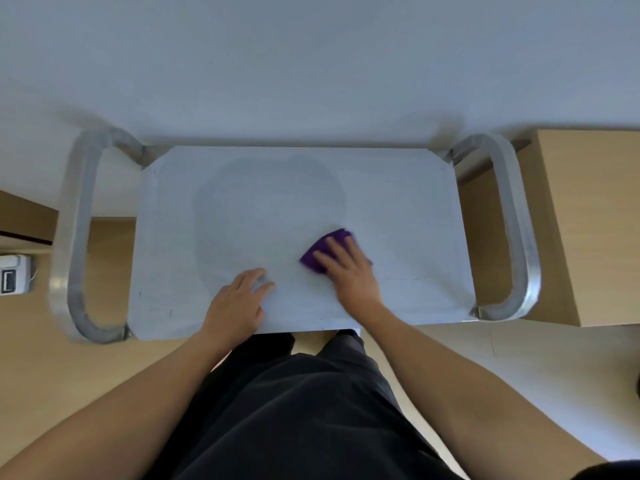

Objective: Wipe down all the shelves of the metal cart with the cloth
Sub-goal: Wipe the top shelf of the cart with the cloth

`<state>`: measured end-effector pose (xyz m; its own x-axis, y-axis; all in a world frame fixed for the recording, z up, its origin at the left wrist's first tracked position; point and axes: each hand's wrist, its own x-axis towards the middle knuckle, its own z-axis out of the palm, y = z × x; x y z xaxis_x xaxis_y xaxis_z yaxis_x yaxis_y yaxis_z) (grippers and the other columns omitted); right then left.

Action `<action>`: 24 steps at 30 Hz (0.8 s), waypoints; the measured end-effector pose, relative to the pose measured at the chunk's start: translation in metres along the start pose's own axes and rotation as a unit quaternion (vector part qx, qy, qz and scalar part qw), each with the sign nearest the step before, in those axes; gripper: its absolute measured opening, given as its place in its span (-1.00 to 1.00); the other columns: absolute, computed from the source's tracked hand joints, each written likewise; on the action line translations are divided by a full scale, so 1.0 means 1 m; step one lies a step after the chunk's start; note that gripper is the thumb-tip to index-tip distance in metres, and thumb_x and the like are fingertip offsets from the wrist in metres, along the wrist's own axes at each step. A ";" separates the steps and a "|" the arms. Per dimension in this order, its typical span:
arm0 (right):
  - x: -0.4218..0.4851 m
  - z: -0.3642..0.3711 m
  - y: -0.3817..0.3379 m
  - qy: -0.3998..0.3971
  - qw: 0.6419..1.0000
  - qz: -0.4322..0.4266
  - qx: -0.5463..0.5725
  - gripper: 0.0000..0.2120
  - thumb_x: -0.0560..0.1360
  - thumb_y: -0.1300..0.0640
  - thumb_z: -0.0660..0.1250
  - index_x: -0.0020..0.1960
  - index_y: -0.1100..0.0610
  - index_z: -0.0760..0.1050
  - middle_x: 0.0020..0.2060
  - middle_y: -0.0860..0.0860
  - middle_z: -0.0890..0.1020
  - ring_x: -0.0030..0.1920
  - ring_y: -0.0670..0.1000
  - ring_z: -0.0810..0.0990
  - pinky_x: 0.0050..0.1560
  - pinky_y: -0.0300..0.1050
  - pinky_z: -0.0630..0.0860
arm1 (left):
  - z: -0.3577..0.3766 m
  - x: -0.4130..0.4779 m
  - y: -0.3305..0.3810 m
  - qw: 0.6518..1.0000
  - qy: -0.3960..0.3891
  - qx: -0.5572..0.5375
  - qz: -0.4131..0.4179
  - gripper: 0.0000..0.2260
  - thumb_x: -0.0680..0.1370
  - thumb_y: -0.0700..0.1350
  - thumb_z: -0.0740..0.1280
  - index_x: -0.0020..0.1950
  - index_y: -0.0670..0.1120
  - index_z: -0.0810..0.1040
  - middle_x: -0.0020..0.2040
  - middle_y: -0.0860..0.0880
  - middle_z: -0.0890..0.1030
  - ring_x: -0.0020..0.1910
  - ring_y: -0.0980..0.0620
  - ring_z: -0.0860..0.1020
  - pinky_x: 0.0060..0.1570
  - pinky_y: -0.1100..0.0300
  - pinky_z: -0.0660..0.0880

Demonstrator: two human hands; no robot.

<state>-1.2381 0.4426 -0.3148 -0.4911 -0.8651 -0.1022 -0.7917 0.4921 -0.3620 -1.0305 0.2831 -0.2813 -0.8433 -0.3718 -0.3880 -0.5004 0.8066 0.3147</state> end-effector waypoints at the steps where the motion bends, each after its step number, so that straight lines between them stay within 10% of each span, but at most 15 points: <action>1: 0.001 -0.004 0.010 0.009 0.998 0.064 -0.002 -0.48 0.53 0.30 0.24 0.43 -0.05 0.41 0.50 0.05 0.33 0.54 0.26 0.16 0.48 0.18 0.25 | -0.001 -0.003 -0.007 1.000 -0.002 0.002 0.007 -0.53 0.47 -0.22 0.27 0.39 -0.04 0.46 0.47 -0.07 0.34 0.44 -0.08 0.32 0.10 0.02 0.51; 6: 0.025 0.005 -0.029 0.056 0.926 0.373 0.033 -0.50 0.62 0.20 0.08 0.53 -0.10 0.21 0.59 -0.02 0.09 0.58 0.22 -0.06 0.56 0.16 -0.03 | 0.005 -0.013 -0.026 0.999 -0.022 -0.009 0.030 -0.47 0.51 -0.20 0.20 0.49 -0.01 0.30 0.57 0.03 0.14 0.54 -0.03 0.13 0.31 0.02 0.39; 13: 0.018 0.042 -0.108 -0.057 0.998 -0.013 0.006 -0.35 0.52 0.30 0.26 0.51 -0.13 0.21 0.57 -0.05 0.14 0.59 0.17 -0.07 0.56 0.10 -0.06 | 0.004 -0.016 -0.036 0.999 -0.033 0.022 0.031 -0.44 0.51 -0.16 0.27 0.52 0.00 0.25 0.57 -0.02 0.17 0.53 -0.01 0.15 0.37 0.06 0.35; 21: 0.021 0.004 -0.031 0.022 0.938 0.344 0.027 -0.48 0.63 0.20 0.08 0.54 -0.11 0.15 0.59 -0.05 0.06 0.59 0.19 -0.09 0.57 0.10 0.01 | 0.002 -0.014 -0.036 0.998 -0.038 -0.026 0.038 -0.46 0.52 -0.18 0.16 0.51 0.05 0.24 0.58 0.11 0.04 0.55 0.06 0.05 0.38 0.07 0.30; 24: 0.033 0.021 -0.078 0.016 0.942 0.336 -0.012 -0.38 0.56 0.25 0.12 0.56 -0.08 0.08 0.60 0.01 0.01 0.58 0.25 -0.10 0.57 0.15 -0.14 | 0.002 -0.013 -0.036 0.998 -0.035 -0.016 0.041 -0.46 0.51 -0.18 0.19 0.50 0.03 0.27 0.58 0.09 0.07 0.54 0.04 0.08 0.36 0.07 0.33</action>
<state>-1.1849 0.3739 -0.3095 -0.8945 -0.3551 -0.2715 -0.3069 0.9295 -0.2046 -1.0009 0.2593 -0.2890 -0.8667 -0.2703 -0.4191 -0.4366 0.8176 0.3755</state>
